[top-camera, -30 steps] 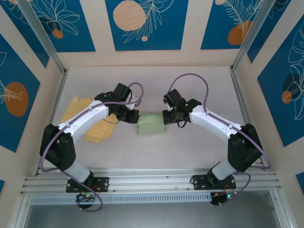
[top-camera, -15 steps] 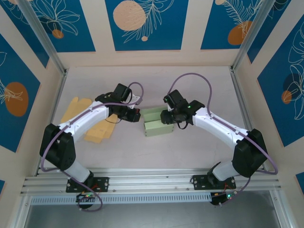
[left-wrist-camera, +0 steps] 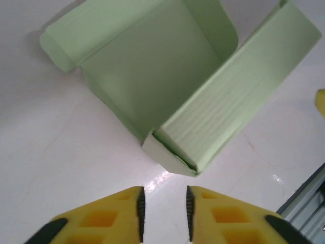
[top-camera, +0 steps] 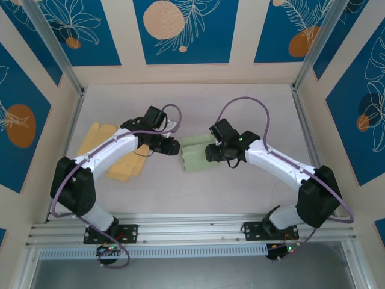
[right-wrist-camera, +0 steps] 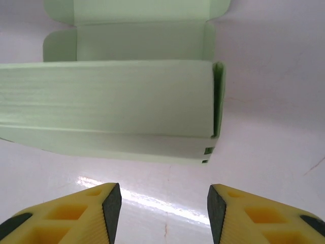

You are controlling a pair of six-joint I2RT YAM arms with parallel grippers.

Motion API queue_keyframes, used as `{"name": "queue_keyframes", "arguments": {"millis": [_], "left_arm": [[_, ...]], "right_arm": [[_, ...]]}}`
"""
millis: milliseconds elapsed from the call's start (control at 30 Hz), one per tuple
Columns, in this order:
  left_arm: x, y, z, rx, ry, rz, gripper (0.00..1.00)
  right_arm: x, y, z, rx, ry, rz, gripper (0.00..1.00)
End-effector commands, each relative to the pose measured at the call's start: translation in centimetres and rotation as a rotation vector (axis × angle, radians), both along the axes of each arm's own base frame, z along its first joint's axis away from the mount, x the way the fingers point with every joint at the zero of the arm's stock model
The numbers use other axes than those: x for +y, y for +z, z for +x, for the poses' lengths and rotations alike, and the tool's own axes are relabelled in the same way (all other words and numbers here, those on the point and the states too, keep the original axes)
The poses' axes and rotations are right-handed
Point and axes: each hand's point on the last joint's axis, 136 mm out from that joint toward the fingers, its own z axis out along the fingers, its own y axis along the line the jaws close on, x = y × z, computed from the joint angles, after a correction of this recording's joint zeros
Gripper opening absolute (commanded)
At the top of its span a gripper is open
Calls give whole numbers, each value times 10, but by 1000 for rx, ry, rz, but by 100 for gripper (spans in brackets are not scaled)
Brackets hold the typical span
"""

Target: Fold the paper box

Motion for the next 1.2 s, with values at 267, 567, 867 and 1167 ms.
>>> {"name": "queue_keyframes", "arguments": {"millis": [267,567,867,1167], "left_arm": [[13,-40,55,-4,159,39,40],[6,-75,96,54,237,11,49],[-1,-94,116,83,248,32,43],[2,-94,113,77,252,31,6]], "right_arm": [[-7,15,1,-40,-49,-1,57],[-7,17,4,-51,-52,-4,59],[-10,16,3,-54,-52,-8,59],[-11,16,5,-64,-55,-1,59]]}}
